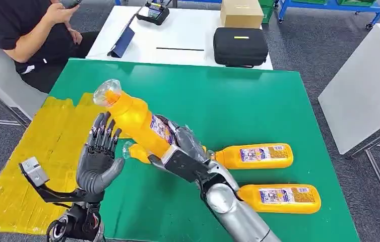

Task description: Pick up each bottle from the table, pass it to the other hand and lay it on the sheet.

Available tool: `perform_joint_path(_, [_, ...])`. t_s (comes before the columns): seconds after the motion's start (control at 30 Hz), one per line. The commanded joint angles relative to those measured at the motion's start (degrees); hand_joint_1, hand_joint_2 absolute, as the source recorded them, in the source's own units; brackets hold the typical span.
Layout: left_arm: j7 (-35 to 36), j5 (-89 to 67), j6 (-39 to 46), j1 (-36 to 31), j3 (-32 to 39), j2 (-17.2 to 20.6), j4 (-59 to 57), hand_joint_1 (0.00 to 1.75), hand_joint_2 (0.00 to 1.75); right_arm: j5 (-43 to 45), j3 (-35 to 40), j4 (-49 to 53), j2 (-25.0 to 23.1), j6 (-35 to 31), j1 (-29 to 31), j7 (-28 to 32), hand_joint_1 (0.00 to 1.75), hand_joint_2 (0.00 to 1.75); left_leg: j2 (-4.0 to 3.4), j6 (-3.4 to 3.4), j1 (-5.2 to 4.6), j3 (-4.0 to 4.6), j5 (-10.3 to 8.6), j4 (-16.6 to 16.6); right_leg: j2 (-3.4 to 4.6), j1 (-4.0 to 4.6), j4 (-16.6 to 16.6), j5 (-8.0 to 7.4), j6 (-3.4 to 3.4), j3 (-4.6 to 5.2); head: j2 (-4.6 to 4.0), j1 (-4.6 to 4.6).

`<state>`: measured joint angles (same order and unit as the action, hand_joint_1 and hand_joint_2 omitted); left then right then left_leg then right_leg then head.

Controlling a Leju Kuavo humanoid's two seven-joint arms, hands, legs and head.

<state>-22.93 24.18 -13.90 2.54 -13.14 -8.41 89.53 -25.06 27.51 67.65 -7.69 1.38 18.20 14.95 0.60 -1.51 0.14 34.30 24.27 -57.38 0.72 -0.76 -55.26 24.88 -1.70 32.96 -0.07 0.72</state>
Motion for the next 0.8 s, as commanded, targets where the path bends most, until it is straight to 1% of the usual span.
perform_joint_path(0.03, [1.9,2.8,0.3,-7.8,-3.6,1.2,-9.1,0.0,1.75,-7.3,5.9,-5.1,-2.2,-2.7,2.8,-3.5,1.75,1.75,0.0,0.09,0.0,-0.14,0.0,0.0,-0.08,0.02,0.0,0.02,0.09,-0.12,0.0,0.0])
perform_joint_path(0.1, [1.9,2.9,0.5,-8.3,-3.5,1.1,-9.3,0.0,1.75,-7.7,6.3,-5.1,-2.6,-3.0,2.6,-3.7,1.75,1.75,-0.04,0.12,-0.02,-0.23,0.02,0.1,-0.06,0.0,0.0,0.05,0.11,-0.17,0.0,0.0])
perform_joint_path(0.23, [3.3,5.2,3.2,-9.9,-2.2,1.0,-10.2,0.0,1.75,-12.5,10.2,-4.4,-2.6,-4.0,1.9,-5.4,1.75,1.75,0.0,0.08,0.01,-0.19,0.01,0.1,-0.1,0.03,0.0,0.05,0.07,-0.15,0.0,0.0])
perform_joint_path(0.27, [3.9,5.3,4.6,-10.0,-1.5,0.9,-10.1,0.0,1.75,-14.6,11.5,-4.5,-2.8,-5.1,1.5,-6.2,1.75,1.75,-0.04,0.12,0.01,-0.31,0.07,0.1,-0.09,0.03,0.0,0.1,0.1,-0.25,0.0,0.0])
perform_joint_path(0.33, [5.0,6.7,6.8,-9.5,0.4,0.7,-9.2,0.0,1.75,-19.1,15.0,-5.7,-3.2,-6.2,1.3,-7.5,1.75,1.75,-0.08,0.08,0.04,-0.24,0.04,0.1,-0.01,0.05,0.0,0.05,0.07,-0.19,0.0,0.0])
perform_joint_path(0.37, [5.0,6.7,6.8,-9.4,0.4,0.7,-9.1,0.0,1.75,-19.3,15.3,-5.8,-3.3,-6.3,1.1,-7.6,1.75,1.75,-0.1,0.07,0.04,-0.19,0.03,0.1,0.03,0.05,0.1,0.02,0.05,-0.14,0.0,-0.02])
perform_joint_path(0.4, [5.0,6.7,6.8,-9.4,0.4,0.7,-9.1,0.0,1.75,-19.3,15.3,-5.8,-3.3,-6.3,1.1,-7.6,1.75,1.75,-0.18,0.11,0.03,-0.35,0.1,0.1,0.06,0.05,0.1,0.08,0.09,-0.28,0.0,0.02])
perform_joint_path(0.47, [5.0,6.7,6.8,-9.4,0.4,0.7,-9.1,0.0,1.75,-19.3,15.3,-5.8,-3.3,-6.3,1.1,-7.6,1.75,1.75,-0.05,0.08,0.04,-0.17,0.03,0.1,-0.03,0.05,0.0,0.05,0.06,-0.13,0.0,0.0])
perform_joint_path(0.57, [5.0,6.7,6.8,-9.4,0.4,0.7,-9.1,0.0,1.75,-19.3,15.3,-5.8,-3.3,-6.3,1.1,-7.6,1.75,1.75,-0.06,0.07,0.04,-0.12,0.02,0.1,0.0,0.04,0.0,0.02,0.06,-0.09,0.0,0.0])
perform_joint_path(0.6, [5.0,6.7,6.8,-9.4,0.4,0.7,-9.1,0.0,1.75,-19.3,15.3,-5.8,-3.3,-6.3,1.1,-7.6,1.75,1.75,-0.1,0.1,0.02,-0.23,0.06,0.1,-0.01,0.03,0.0,0.06,0.08,-0.18,0.0,0.0])
perform_joint_path(0.77, [5.5,7.2,8.5,-8.4,1.5,0.5,-8.0,0.0,1.75,-22.7,20.9,-7.4,-4.7,-5.5,1.4,-7.1,1.75,1.75,-0.11,0.07,0.03,-0.1,0.03,0.0,0.05,0.03,0.0,0.01,0.06,-0.05,0.0,0.0])
perform_joint_path(0.8, [5.6,7.2,8.6,-8.3,1.5,0.6,-8.1,0.0,1.75,-22.8,21.8,-7.7,-4.9,-5.3,1.4,-7.1,1.75,1.75,-0.18,0.13,0.03,-0.29,0.1,0.1,0.07,0.04,0.0,0.08,0.12,-0.21,0.0,0.0])
